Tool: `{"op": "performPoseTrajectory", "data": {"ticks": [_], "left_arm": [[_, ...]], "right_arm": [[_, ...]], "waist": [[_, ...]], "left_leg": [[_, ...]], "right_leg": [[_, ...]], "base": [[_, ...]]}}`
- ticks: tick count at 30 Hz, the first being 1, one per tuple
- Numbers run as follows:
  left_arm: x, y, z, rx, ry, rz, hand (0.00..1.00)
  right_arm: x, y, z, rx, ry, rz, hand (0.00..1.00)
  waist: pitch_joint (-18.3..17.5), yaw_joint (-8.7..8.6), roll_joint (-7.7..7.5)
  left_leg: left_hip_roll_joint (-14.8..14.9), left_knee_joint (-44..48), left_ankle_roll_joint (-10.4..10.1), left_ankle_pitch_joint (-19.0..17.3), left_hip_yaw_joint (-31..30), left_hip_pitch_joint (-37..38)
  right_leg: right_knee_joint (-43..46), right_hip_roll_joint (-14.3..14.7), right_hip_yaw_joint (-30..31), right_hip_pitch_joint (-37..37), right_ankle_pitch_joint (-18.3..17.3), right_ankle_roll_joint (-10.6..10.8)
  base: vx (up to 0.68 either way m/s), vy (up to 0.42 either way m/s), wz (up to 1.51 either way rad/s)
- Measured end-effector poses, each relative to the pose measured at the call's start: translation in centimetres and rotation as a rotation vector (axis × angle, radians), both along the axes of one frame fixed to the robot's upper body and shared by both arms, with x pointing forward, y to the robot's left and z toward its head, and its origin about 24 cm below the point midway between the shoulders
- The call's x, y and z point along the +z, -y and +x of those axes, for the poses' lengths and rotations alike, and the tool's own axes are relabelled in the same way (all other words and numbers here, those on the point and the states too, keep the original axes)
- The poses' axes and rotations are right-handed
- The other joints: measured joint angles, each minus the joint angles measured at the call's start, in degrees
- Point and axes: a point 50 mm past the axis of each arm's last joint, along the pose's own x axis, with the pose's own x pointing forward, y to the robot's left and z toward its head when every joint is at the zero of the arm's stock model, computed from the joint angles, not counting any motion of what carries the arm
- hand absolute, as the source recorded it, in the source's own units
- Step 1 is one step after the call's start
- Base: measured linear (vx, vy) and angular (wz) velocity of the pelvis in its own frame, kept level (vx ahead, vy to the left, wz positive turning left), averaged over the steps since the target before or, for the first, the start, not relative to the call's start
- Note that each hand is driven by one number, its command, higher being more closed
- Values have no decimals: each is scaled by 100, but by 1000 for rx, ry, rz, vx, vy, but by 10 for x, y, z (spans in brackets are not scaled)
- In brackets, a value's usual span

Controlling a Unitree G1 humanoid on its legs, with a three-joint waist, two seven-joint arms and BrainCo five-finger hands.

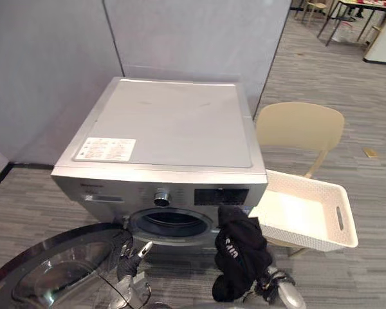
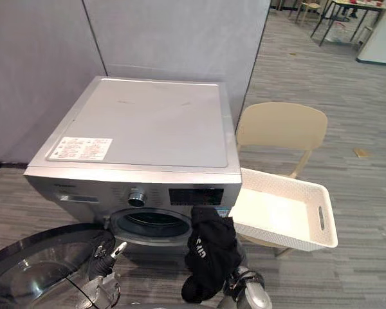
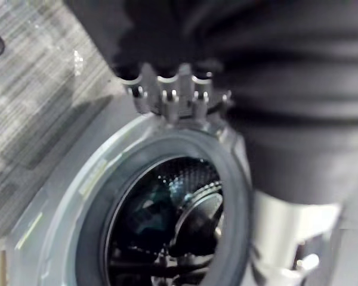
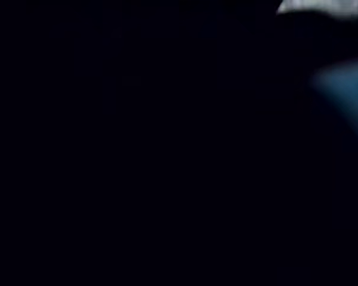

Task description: Pick up the laundry basket with both hands and put the clothes into the washing machine.

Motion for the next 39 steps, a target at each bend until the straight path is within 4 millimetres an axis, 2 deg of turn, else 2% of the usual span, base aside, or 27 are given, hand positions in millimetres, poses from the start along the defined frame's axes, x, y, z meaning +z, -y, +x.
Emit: {"op": "performPoseTrajectory", "data": {"ticks": [3, 6, 9, 12, 15, 17, 18, 19, 20, 21, 22, 23, 24, 25, 26, 27, 29, 32, 35, 39], "left_arm": [[-3, 2, -1, -4, -17, -1, 0], [-1, 4, 5, -12, -5, 2, 0], [1, 4, 10, -17, 8, 6, 0], [1, 3, 11, -28, 6, 15, 0], [0, 7, 11, -46, 2, 11, 0], [0, 9, 11, -46, -4, 13, 0], [0, 10, 12, -50, -3, 13, 0], [1, 12, 14, -64, 2, 15, 0], [2, 14, 16, -71, 8, 11, 0], [2, 15, 18, -71, 14, 10, 0], [5, 12, 21, -70, 25, 20, 0], [6, 9, 23, -75, 30, 33, 0], [8, 5, 25, -84, 38, 55, 0], [10, 4, 27, -89, 50, 62, 0], [12, 6, 30, -97, 63, 62, 0], [14, 12, 33, -101, 76, 47, 0], [14, 19, 35, -99, 85, 25, 0], [13, 25, 34, -123, 82, 18, 0], [11, 25, 30, -118, 72, 5, 0], [11, 29, 32, -145, 81, -7, 0]], "right_arm": [[-17, -4, -7, 58, -83, -31, 100], [-29, -7, -7, 124, -148, -84, 100], [-32, -13, 9, 162, -152, -121, 100], [-26, -14, 31, 152, -118, -150, 100], [-21, -8, 45, 126, -93, -181, 100], [-18, 2, 52, 69, -82, -193, 100], [-17, 4, 54, 48, -78, -191, 100], [-14, 8, 60, 13, -69, -196, 100], [-13, 15, 61, -16, -67, -206, 100], [-13, 19, 62, -18, -68, -218, 100], [-14, 17, 58, -15, -75, -212, 100], [-16, 14, 54, -13, -81, -203, 100], [-17, 8, 48, -4, -88, -182, 100], [-17, 5, 46, -4, -89, -169, 100], [-16, 3, 45, -8, -82, -161, 100], [-17, 6, 41, -25, -87, -147, 100], [-19, 8, 38, -45, -98, -135, 100], [-24, 10, 25, -60, -135, -123, 100], [-21, 9, 31, -56, -115, -124, 100], [-20, 12, 35, -66, -106, -137, 100]], "waist": [[63, 20, 25], [224, 181, 22], [544, 301, 17], [821, 418, 68], [918, 573, 148], [922, 586, 192], [920, 581, 194], [919, 580, 188], [925, 553, 216], [929, 562, 221], [943, 540, 235], [941, 505, 226], [892, 397, 143], [858, 313, 97], [838, 253, 64], [792, 261, 43], [740, 255, 93], [566, 291, 109], [529, 279, 88], [629, 299, 57]], "left_leg": [[-1, 286, 40, -97, -378, -275], [-11, 549, 64, -147, -761, -597], [-22, 736, 74, -183, -1071, -880], [-43, 1001, 32, -238, -1407, -1201], [-49, 1539, 87, -472, -1533, -1502], [-21, 2112, 160, -879, -1430, -1647], [-25, 2231, 205, -989, -1346, -1664], [-58, 2385, 322, -1207, -1089, -1635], [-118, 2258, 441, -1266, -842, -1526], [-137, 2116, 482, -1249, -663, -1429], [-172, 1840, 645, -1152, -443, -1172], [-232, 1720, 705, -1065, -435, -1004], [-314, 1491, 736, -979, -390, -832], [-386, 1381, 768, -946, -355, -781], [-497, 1311, 804, -923, -354, -773], [-676, 1207, 841, -883, -342, -715], [-804, 940, 864, -700, -432, -604], [-830, 509, 815, -492, -505, -413], [-858, 269, 799, -322, -478, -452], [-892, 592, 805, -317, -558, -759]], "right_leg": [[-7, -67, -283, 173, -9, 13], [35, -127, -568, 297, -53, 71], [102, -164, -754, 331, -149, 148], [186, -194, -949, 312, -175, 134], [215, -220, -980, 296, -132, 127], [98, -225, -821, 274, -6, 87], [39, -241, -780, 254, 54, 25], [-62, -296, -640, 147, 217, -385], [-189, -290, -567, 45, 697, -953], [-184, -290, -562, -40, 930, -1146], [719, -186, -402, -271, 568, -775], [1060, -47, -340, -305, 237, -563], [1337, 363, -124, -292, -395, -344], [1274, 672, 29, -284, -748, -360], [989, 924, 179, -230, -929, -514], [433, 996, 386, 28, -958, -591], [141, 984, 405, 173, -892, -662], [-690, 1154, 334, 598, -661, -628], [-1100, 1216, 330, 614, -431, -641], [-1071, 1136, 81, 599, -417, -627]], "base": [[17, 25, 50], [-40, 15, 52], [-120, 9, 46], [-57, 15, 39], [-36, 70, 7], [11, 148, -35], [19, 221, -69], [25, 269, -83], [18, 283, -91], [7, 352, -86], [45, 262, -59], [101, 208, -40], [134, 18, -6], [127, -15, 3], [151, 12, -8], [149, 44, -12], [139, 42, 0], [140, -21, 17], [61, -12, -8], [22, 29, 30]]}}
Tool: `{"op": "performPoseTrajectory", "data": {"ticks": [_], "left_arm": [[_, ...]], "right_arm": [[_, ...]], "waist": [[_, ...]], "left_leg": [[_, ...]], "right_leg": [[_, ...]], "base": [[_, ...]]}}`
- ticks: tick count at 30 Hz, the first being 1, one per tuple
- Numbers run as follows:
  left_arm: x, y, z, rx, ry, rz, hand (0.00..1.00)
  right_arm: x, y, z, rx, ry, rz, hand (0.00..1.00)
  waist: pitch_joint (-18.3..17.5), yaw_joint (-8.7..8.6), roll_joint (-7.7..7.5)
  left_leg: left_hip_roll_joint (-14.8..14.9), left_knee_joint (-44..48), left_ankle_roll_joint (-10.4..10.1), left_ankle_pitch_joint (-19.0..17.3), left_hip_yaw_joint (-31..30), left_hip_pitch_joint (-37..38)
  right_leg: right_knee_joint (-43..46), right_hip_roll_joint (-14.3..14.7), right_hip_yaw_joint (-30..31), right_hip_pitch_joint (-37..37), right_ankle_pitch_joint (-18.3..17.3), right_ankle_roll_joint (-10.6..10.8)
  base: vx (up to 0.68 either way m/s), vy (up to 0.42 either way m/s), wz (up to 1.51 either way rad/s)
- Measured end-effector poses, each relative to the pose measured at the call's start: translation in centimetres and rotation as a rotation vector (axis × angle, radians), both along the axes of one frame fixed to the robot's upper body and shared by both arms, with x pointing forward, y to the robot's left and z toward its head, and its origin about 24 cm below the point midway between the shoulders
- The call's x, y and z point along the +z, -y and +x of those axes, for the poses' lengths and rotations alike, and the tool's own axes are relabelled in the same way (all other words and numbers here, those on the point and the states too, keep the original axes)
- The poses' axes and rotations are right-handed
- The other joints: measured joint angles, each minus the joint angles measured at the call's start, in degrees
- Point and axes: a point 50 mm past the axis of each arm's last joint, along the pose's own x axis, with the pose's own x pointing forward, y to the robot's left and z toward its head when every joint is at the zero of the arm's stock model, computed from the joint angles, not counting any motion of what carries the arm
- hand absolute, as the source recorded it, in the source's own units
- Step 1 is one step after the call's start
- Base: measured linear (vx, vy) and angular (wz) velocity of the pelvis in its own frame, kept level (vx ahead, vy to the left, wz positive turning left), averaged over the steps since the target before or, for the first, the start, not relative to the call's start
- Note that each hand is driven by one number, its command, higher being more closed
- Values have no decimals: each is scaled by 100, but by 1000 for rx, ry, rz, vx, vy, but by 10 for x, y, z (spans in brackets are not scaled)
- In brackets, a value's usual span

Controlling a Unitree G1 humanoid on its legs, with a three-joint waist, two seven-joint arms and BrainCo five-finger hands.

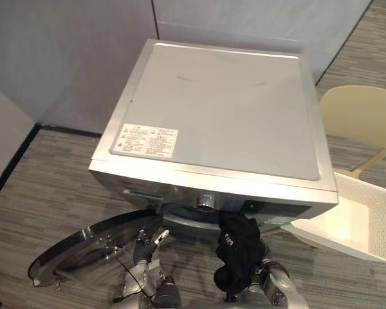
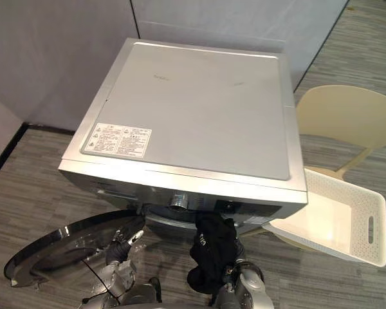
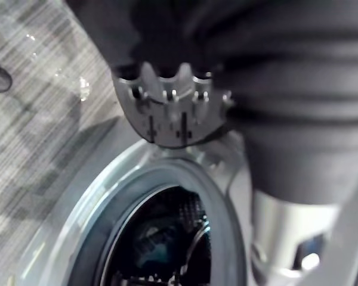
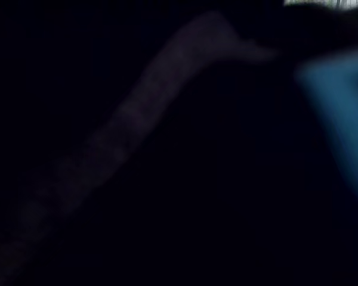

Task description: Pick up the laundry basket with both hands and put the clothes into the washing machine.

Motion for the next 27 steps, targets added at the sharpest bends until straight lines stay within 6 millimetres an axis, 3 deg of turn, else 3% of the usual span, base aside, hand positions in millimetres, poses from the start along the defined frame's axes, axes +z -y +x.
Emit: {"op": "performPoseTrajectory", "data": {"ticks": [4, 5, 6, 7, 9, 11, 13, 16, 21, 24, 27], "left_arm": [[10, 3, 11, -2, 56, -14, 0], [21, 4, 20, 10, 109, -14, 0], [25, 4, 24, 17, 129, -16, 0], [34, 4, 31, 29, 174, -21, 0], [47, 4, 42, 40, 237, -14, 0], [54, 2, 46, 68, 274, -16, 0], [66, 3, 58, 100, 323, -32, 0], [78, 4, 70, 128, 376, -62, 0], [88, 7, 75, 144, 423, -90, 0], [102, 8, 78, 158, 490, -122, 0], [110, 12, 80, 157, 521, -143, 0]], "right_arm": [[21, -1, 38, 12, 107, -37, 100], [34, -8, 58, 30, 167, -44, 100], [40, -12, 65, 41, 189, -48, 100], [53, -22, 81, 68, 241, -54, 100], [75, -36, 104, 99, 323, -55, 100], [92, -49, 122, 111, 374, -47, 100], [124, -59, 153, 34, 438, -1, 100], [147, -46, 170, -113, 480, 69, 100], [162, -6, 189, -336, 476, 146, 100], [182, 25, 199, -469, 512, 197, 100], [211, 61, 205, -586, 587, 238, 100]], "waist": [[583, 134, 67], [876, 156, 63], [972, 163, 64], [1168, 178, 58], [1475, 291, 71], [1552, 313, 115], [1858, 351, 189], [1957, 455, 250], [1984, 594, 271], [1989, 620, 281], [2014, 760, 328]], "left_leg": [[80, 922, 10, -7, -163, -842], [81, 1260, 47, -33, -290, -1198], [87, 1392, 112, -75, -305, -1354], [87, 1686, 249, -183, -323, -1661], [91, 2180, 310, -320, -374, -2090], [104, 2655, 345, -556, -522, -2639], [101, 3499, 392, -885, -681, -3464], [71, 4036, 325, -1328, -916, -4196], [-87, 4537, 350, -1335, -1120, -5030], [-232, 4713, 402, -1266, -1271, -5601], [-342, 4777, 393, -1114, -1404, -6043]], "right_leg": [[1060, -215, -53, -782, -74, -104], [1456, -314, -110, -1082, -188, -179], [1624, -365, -158, -1215, -258, -172], [1979, -478, -184, -1476, -457, -169], [2503, -622, -168, -1870, -723, -171], [2951, -712, -166, -2325, -1017, -136], [3927, -981, -140, -3075, -1454, -144], [4734, -1193, -104, -3764, -1807, -117], [5288, -1419, -114, -4450, -1878, -137], [5541, -1599, -212, -4858, -1943, -109], [5646, -1693, -294, -5189, -1930, -132]], "base": [[-79, 57, 18], [-131, 18, 25], [-161, 19, 38], [-152, 17, 26], [-166, -1, 16], [-177, -2, 15], [-226, 29, 29], [-197, 38, 26], [-145, 20, 20], [-102, 0, 31], [-53, -16, 21]]}}
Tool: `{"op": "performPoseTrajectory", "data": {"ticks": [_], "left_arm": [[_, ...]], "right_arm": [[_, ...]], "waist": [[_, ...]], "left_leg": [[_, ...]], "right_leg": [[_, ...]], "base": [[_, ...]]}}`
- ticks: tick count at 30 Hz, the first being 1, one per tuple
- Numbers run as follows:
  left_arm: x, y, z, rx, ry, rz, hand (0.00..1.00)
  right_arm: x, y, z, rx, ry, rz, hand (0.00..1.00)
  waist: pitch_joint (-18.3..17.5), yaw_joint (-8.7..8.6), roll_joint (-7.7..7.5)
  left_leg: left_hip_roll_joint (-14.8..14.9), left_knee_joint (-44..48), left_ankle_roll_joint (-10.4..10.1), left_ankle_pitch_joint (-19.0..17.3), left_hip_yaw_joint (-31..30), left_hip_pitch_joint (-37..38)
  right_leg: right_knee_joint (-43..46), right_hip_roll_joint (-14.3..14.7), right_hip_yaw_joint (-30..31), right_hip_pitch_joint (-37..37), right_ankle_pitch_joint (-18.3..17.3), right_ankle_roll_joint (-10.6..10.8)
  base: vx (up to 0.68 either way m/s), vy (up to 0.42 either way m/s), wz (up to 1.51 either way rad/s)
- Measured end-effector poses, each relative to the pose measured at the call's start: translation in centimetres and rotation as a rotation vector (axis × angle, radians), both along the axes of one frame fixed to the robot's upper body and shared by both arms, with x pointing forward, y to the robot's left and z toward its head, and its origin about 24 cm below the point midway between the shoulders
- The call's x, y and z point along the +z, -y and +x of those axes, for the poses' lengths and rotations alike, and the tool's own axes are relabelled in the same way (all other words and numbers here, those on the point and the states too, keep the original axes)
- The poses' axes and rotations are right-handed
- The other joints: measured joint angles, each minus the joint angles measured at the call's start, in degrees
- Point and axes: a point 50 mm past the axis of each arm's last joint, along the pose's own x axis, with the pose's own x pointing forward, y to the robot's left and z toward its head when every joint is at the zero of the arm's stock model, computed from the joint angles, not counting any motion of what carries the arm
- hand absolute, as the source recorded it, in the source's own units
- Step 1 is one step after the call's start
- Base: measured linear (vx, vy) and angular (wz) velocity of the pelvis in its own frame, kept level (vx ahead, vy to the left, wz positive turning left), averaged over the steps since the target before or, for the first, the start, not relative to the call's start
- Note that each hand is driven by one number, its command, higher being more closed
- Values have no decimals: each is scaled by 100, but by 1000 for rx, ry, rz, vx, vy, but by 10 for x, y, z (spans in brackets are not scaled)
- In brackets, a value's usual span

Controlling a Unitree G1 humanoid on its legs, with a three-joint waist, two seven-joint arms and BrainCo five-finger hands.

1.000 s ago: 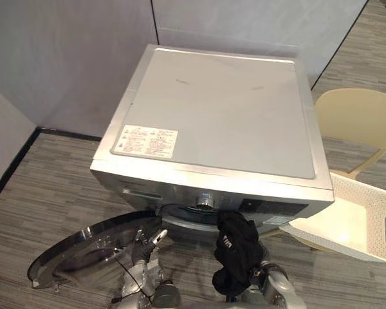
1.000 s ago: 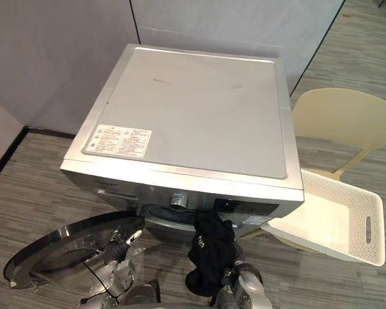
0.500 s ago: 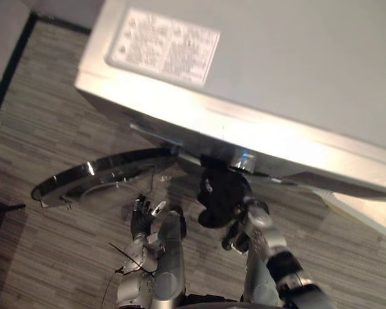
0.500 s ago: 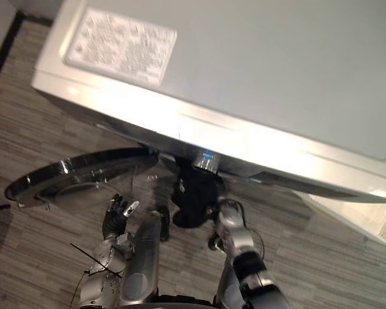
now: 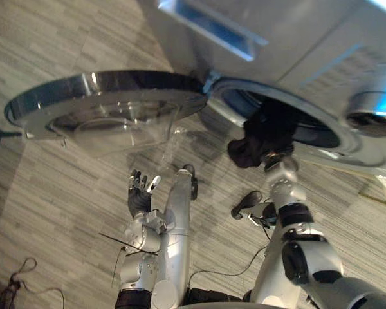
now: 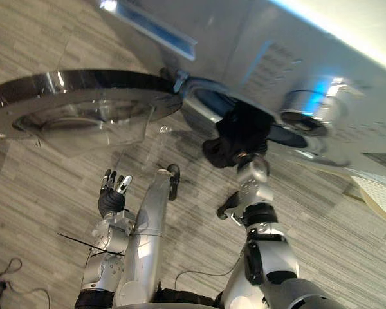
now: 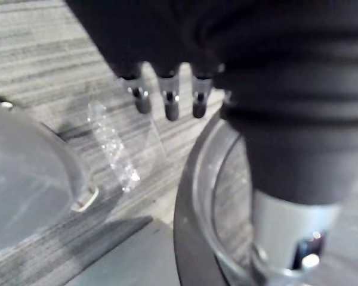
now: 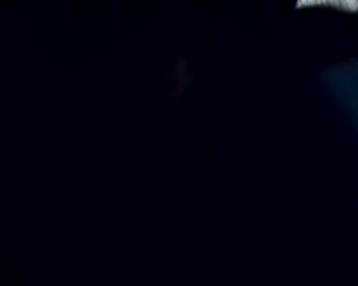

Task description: Pick up the laundry basket with both hands and put the clothes into the washing machine.

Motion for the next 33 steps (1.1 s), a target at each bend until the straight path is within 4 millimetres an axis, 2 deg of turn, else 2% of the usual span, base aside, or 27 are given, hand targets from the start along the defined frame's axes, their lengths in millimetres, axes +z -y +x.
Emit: {"op": "performPoseTrajectory", "data": {"ticks": [2, 5, 7, 8, 9, 12, 13, 16, 18, 19, 20, 23, 25, 31, 33], "left_arm": [[7, 1, 1, 5, 33, -8, 0], [9, 1, 0, 14, 36, -20, 0], [13, 4, 1, 6, 50, -32, 0], [15, 4, 1, 11, 56, -33, 0], [19, 4, 1, 19, 75, -45, 0], [24, 4, 0, 32, 95, -73, 0], [27, 4, 0, 31, 107, -76, 0], [29, 5, 0, 31, 114, -78, 0], [34, 9, -1, 25, 131, -83, 0], [37, 9, -1, 25, 142, -85, 0], [40, 10, -2, 25, 151, -86, 0], [43, 10, -4, 34, 156, -89, 0], [45, 9, -7, 38, 165, -90, 0], [46, 12, -8, 24, 176, -93, 0], [46, 12, -8, 26, 176, -93, 0]], "right_arm": [[29, 24, 4, -66, 85, 54, 100], [61, 51, 4, -139, 173, 78, 100], [89, 82, -5, -217, 255, 86, 100], [97, 91, -8, -244, 276, 80, 100], [113, 105, -14, -288, 317, 79, 100], [134, 100, -12, -265, 371, 89, 100], [150, 103, -14, -267, 414, 58, 100], [170, 105, -15, -263, 454, 44, 100], [195, 108, -19, -261, 519, 73, 100], [214, 107, -24, -263, 570, 65, 0], [228, 108, -28, -266, 626, 74, 0], [251, 109, -38, -292, 702, 135, 0], [258, 110, -42, -307, 749, 159, 0], [262, 105, -41, -290, 766, 163, 0], [256, 99, -33, -262, 740, 161, 0]], "waist": [[4, 26, 7], [9, 38, 16], [8, 36, 16], [9, 31, 16], [8, 11, 15], [13, 15, 4], [19, 15, -7], [32, 0, -30], [40, 5, -43], [48, 10, -57], [56, 6, -72], [91, 3, -137], [88, -13, -187], [78, 0, -238], [76, -3, -318]], "left_leg": [[-80, -3, -27, 102, -98, -280], [-98, -6, -23, 136, -104, -429], [-117, -64, -33, 190, -117, -508], [-127, -92, -36, 216, -126, -542], [-130, -135, -55, 267, -166, -627], [-66, -151, -108, 331, -288, -814], [-65, -192, -94, 407, -316, -933], [-65, -253, -92, 530, -352, -1082], [-61, -331, -72, 675, -347, -1220], [-47, -373, -62, 749, -346, -1313], [-35, -413, -51, 836, -341, -1412], [-2, -436, -30, 988, -334, -1623], [-2, -496, -41, 1078, -324, -1675], [-3, -701, -108, 1285, -335, -1640], [14, -767, -143, 1318, -325, -1562]], "right_leg": [[21, -36, -76, -203, 7, -13], [34, -70, -106, -327, 26, -47], [2, -78, -131, -394, 39, -64], [-13, -79, -147, -418, 48, -80], [-56, -69, -206, -469, 72, -113], [-144, 44, -331, -570, 139, -206], [-173, 50, -387, -657, 184, -243], [-232, 62, -451, -774, 290, -301], [-309, 85, -458, -922, 428, -331], [-351, 111, -458, -1027, 514, -359], [-385, 123, -466, -1132, 600, -394], [-391, 136, -477, -1346, 735, -467], [-385, 129, -470, -1443, 771, -493], [-403, 117, -512, -1466, 817, -575], [-422, 119, -499, -1443, 827, -594]], "base": [[-19, -15, 22], [-7, -6, 5], [-7, -13, 4], [-13, -24, 6], [0, 0, 0], [-37, -31, -8], [-52, -11, -2], [-76, 18, -3], [-100, 43, -9], [-125, 58, -14], [-131, 59, -16], [-152, 67, -12], [-98, 32, -1], [-101, 27, 6], [-86, 33, 1]]}}
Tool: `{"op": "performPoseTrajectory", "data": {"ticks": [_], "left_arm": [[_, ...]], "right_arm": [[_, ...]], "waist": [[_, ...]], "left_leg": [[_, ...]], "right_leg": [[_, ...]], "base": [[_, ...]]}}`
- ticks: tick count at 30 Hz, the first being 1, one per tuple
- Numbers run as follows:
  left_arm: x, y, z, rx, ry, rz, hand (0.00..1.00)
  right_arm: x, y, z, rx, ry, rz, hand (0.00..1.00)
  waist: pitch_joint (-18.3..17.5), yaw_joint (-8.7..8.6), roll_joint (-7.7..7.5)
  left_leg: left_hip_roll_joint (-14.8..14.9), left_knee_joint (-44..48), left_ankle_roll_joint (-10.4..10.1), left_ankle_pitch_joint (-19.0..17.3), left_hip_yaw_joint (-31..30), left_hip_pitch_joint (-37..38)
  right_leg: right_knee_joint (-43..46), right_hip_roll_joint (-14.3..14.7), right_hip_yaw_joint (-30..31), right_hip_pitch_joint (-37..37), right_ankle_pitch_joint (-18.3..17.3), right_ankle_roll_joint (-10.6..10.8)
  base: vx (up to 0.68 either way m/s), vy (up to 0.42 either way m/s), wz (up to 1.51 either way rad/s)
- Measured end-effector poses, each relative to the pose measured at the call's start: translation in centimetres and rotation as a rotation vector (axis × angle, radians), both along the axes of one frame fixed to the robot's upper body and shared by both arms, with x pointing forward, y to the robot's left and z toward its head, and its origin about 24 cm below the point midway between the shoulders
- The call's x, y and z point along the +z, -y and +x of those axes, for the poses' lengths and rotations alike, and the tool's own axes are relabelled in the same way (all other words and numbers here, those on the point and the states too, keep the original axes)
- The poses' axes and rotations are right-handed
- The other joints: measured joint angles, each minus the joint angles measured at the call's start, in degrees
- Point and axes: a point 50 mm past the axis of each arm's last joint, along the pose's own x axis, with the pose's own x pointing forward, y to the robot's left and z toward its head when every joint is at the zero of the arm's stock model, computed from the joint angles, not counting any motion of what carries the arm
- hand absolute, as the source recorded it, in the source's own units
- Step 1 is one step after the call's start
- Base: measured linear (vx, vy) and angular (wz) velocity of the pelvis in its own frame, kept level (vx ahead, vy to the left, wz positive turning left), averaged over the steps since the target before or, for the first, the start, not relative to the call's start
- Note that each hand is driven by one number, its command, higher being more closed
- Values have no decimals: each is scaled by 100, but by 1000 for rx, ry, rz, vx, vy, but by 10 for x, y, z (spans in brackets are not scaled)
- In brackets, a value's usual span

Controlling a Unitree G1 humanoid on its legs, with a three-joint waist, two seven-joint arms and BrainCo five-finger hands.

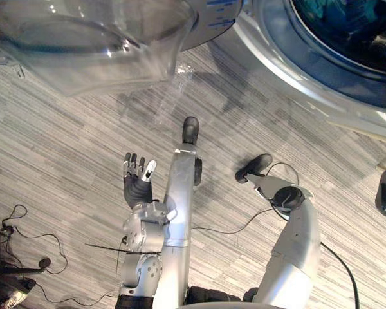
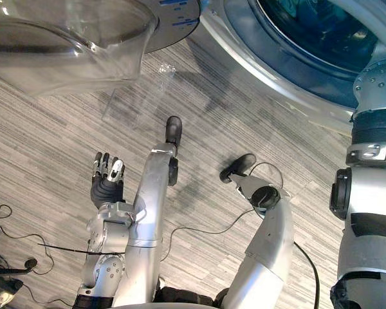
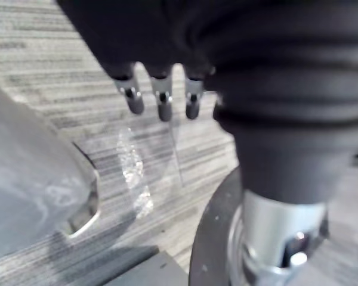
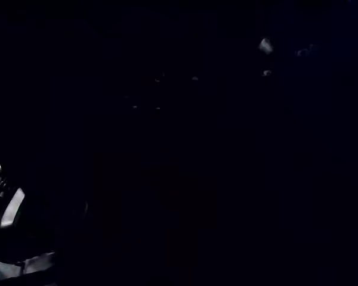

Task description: Pick up the laundry basket with both hands and put the clothes into the washing machine.

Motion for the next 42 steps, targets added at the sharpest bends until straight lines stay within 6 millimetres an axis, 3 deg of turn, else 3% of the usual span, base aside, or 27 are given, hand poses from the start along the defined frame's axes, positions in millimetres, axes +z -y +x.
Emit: {"op": "performPoseTrajectory", "data": {"ticks": [5, 8, 10, 14, 16, 18, 20, 21, 23, 24, 26, 29, 33, 36, 37, 40, 42], "left_arm": [[-1, -2, 0, 6, -3, 0, 0], [-7, -13, 0, 42, -19, 7, 0], [-12, -17, 0, 61, -44, 9, 0], [-31, -27, -1, 102, -123, 9, 0], [-42, -32, -3, 122, -174, 9, 0], [-46, -33, -4, 123, -194, 10, 0], [-55, -31, -4, 89, -228, 15, 0], [-58, -30, -4, 80, -238, 17, 0], [-69, -30, -6, 70, -283, 22, 0], [-70, -31, -6, 66, -289, 29, 0], [-73, -38, -7, 46, -305, 80, 0], [-74, -47, -9, 69, -309, 100, 0], [-86, -52, -24, 89, -357, 89, 0], [-99, -47, -37, 73, -410, 68, 0], [-104, -46, -42, 55, -433, 67, 0], [-111, -43, -44, 28, -469, 87, 0], [-117, -43, -47, 13, -494, 97, 0]], "right_arm": [[-35, -23, 26, 73, -148, -90, 0], [-63, -45, 29, 141, -165, -203, 0], [-81, -52, 30, 177, -182, -229, 0], [-147, -84, 22, 304, -230, -200, 0], [-208, -102, 2, 356, -317, -174, 0], [-254, -116, -15, 410, -407, -141, 0], [-296, -132, -34, 443, -503, -96, 0], [-307, -135, -40, 446, -536, -75, 0], [-350, -134, -63, 444, -681, -42, 0], [-359, -131, -70, 439, -716, -53, 0], [-400, -123, -101, 434, -883, -55, 0], [-428, -118, -129, 429, -1004, -17, 0], [-471, -103, -187, 373, -1212, 100, 0], [-494, -91, -229, 286, -1354, 222, 0], [-502, -85, -250, 229, -1416, 293, 0], [-511, -82, -274, 175, -1501, 360, 0], [-511, -79, -278, 150, -1529, 361, 0]], "waist": [[-15, -97, -192], [-29, -169, -405], [-34, -186, -437], [-67, -163, -604], [-181, -235, -815], [-301, -334, -997], [-346, -380, -1063], [-347, -391, -1064], [-359, -490, -1079], [-359, -503, -1079], [-361, -547, -1082], [-380, -669, -1069], [-948, -795, -985], [-1367, -796, -766], [-1593, -797, -612], [-1884, -813, -353], [-2042, -804, -230]], "left_leg": [[6, -365, -70, 141, 16, 412], [29, -570, -126, 187, -10, 646], [34, -657, -139, 196, -11, 802], [78, -1089, -153, 218, 128, 1474], [113, -1352, -151, 214, 234, 1933], [114, -1620, -151, 215, 310, 2310], [107, -1964, -161, 226, 386, 2859], [95, -2077, -165, 233, 410, 3040], [13, -2598, -126, 348, 482, 3719], [3, -2739, -151, 401, 514, 3871], [-9, -3310, -188, 567, 619, 4543], [9, -3609, -206, 617, 683, 5082], [124, -3957, -220, 573, 955, 5753], [213, -4105, -209, 410, 1335, 6445], [223, -4167, -184, 349, 1495, 6719], [234, -4296, -168, 293, 1740, 7151], [250, -4339, -158, 229, 1847, 7368]], "right_leg": [[-211, 48, -32, 320, 16, -27], [-375, 137, -80, 540, 18, -24], [-461, 170, -131, 716, 17, -23], [-784, 229, -161, 1285, 20, -17], [-1034, 299, -145, 1668, 40, 16], [-1244, 338, -136, 1964, 59, 54], [-1542, 404, -133, 2433, 107, 133], [-1626, 411, -133, 2580, 117, 149], [-1983, 443, -132, 3126, 181, 246], [-2081, 471, -115, 3231, 205, 266], [-2513, 623, -52, 3704, 338, 313], [-2747, 706, -50, 4141, 359, 332], [-3180, 880, 5, 4698, 419, 418], [-3550, 1025, 212, 5274, 496, 537], [-3687, 1061, 310, 5496, 525, 587], [-3906, 1109, 374, 5882, 573, 668], [-3995, 1128, 426, 6064, 583, 687]], "base": [[-72, 21, 8], [-67, 5, 5], [-40, 2, 9], [-5, -28, 9], [56, -65, 0], [76, -69, 2], [103, -90, 3], [108, -88, 8], [116, -92, 10], [107, -81, -4], [125, -92, -18], [90, -76, -11], [111, -51, -23], [128, 26, -48], [119, 41, -32], [84, 34, -21], [53, 39, -19]]}}
